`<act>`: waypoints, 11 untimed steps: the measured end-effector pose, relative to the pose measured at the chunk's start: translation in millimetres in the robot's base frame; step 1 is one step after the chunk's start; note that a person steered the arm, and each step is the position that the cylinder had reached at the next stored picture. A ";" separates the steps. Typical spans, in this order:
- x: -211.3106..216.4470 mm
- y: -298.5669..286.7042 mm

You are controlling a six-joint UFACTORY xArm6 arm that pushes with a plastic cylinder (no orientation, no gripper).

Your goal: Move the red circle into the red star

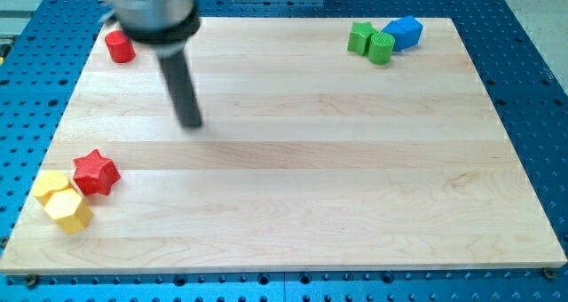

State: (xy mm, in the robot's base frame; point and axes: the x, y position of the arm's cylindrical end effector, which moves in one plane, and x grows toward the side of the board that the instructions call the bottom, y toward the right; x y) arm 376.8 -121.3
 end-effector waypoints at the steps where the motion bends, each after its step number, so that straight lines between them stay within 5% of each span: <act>1: -100.3 -54.4; 2: -156.3 -132.5; 5: 46.6 -81.0; 6: 53.8 -101.4; 8: 61.6 -48.8; 11: 82.3 -96.7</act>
